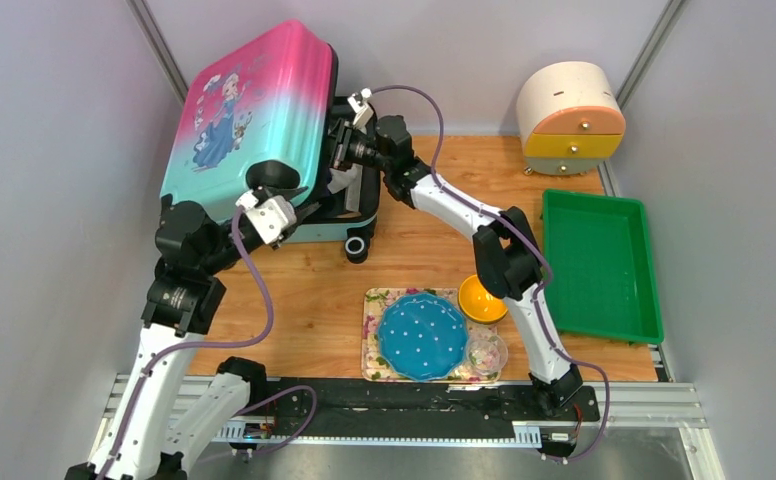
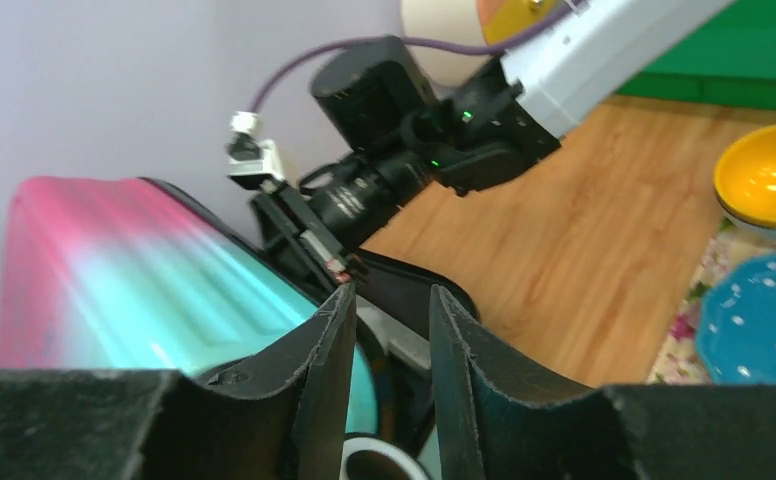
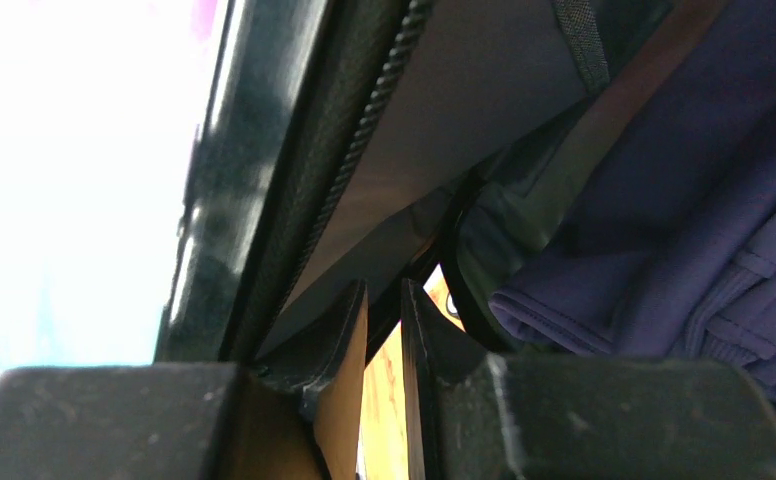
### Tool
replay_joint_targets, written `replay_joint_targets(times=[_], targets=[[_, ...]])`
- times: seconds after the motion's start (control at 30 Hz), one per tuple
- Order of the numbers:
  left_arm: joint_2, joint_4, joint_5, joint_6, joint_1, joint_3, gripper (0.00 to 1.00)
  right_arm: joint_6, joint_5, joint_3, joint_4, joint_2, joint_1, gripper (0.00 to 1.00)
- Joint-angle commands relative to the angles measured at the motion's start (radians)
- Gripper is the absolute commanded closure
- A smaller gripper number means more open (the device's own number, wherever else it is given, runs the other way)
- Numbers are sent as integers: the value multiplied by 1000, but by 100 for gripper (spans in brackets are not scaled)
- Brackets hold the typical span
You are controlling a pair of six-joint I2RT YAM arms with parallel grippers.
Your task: Open, take out, and arrange the luggage
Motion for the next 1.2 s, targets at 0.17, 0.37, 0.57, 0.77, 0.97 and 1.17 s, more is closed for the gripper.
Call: replay_joint_targets(times=[0.17,0.37,0.57,0.77,0.97,1.17], targets=[[20,-155,-76,311,-196,-119,60,-57,-10,130,21,10,34,78],[138,-39,-434,235,-282,-141,68,-81,-15,172,1,17,43,79],[198,396,-966,196,-264,-307,75,-114,-25,166,4,5,45,78],[210,548,-1016,130,-176,-290,74,-141,-36,158,-8,-9,42,78],[250,532,-1024,90,-14,-143,73,-247,-30,72,-106,-53,14,76],[286,528,-983,87,148,-70,73,-524,5,-4,-370,-104,-47,58]])
